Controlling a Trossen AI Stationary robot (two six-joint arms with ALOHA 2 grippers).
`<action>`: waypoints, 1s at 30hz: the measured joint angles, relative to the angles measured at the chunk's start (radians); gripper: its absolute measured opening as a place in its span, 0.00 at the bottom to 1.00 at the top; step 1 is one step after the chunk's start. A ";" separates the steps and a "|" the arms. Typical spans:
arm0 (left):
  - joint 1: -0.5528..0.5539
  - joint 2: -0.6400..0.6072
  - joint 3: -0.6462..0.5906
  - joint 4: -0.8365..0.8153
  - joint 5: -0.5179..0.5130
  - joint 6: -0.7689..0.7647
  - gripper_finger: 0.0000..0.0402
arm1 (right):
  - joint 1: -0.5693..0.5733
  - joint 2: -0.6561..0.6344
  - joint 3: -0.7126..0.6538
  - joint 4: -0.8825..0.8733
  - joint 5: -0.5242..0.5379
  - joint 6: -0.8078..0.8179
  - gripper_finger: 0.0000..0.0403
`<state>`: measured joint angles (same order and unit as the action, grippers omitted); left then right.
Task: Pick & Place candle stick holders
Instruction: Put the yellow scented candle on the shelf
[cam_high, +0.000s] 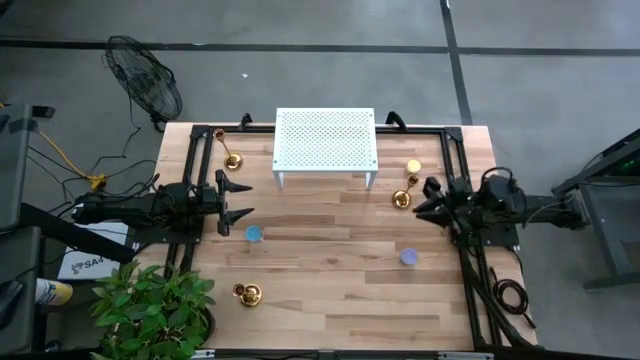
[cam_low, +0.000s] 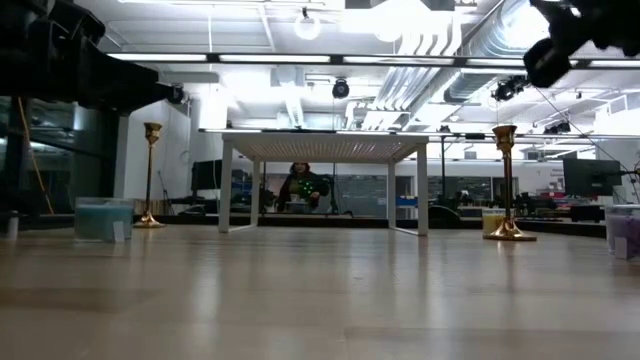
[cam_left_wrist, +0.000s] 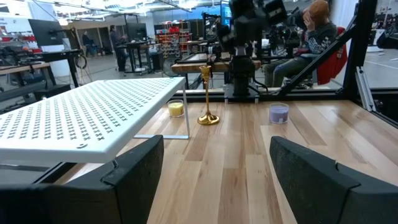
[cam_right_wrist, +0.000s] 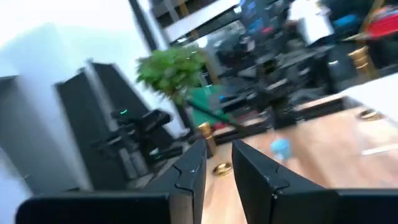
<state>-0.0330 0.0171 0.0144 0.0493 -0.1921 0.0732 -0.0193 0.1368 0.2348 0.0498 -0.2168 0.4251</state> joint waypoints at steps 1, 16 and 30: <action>0.000 0.000 0.000 0.000 0.000 0.000 0.72 | 0.000 0.012 0.037 -0.049 0.035 -0.014 0.18; 0.000 0.000 0.000 0.000 0.000 0.000 0.72 | 0.000 0.432 0.746 -0.928 0.579 -0.104 0.18; 0.000 0.000 0.000 0.000 0.000 0.000 0.72 | -0.222 0.841 1.162 -1.121 0.768 -0.374 0.18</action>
<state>-0.0330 0.0172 0.0147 0.0494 -0.1921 0.0734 -0.2412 0.9775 1.3965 -1.0714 0.5511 0.0509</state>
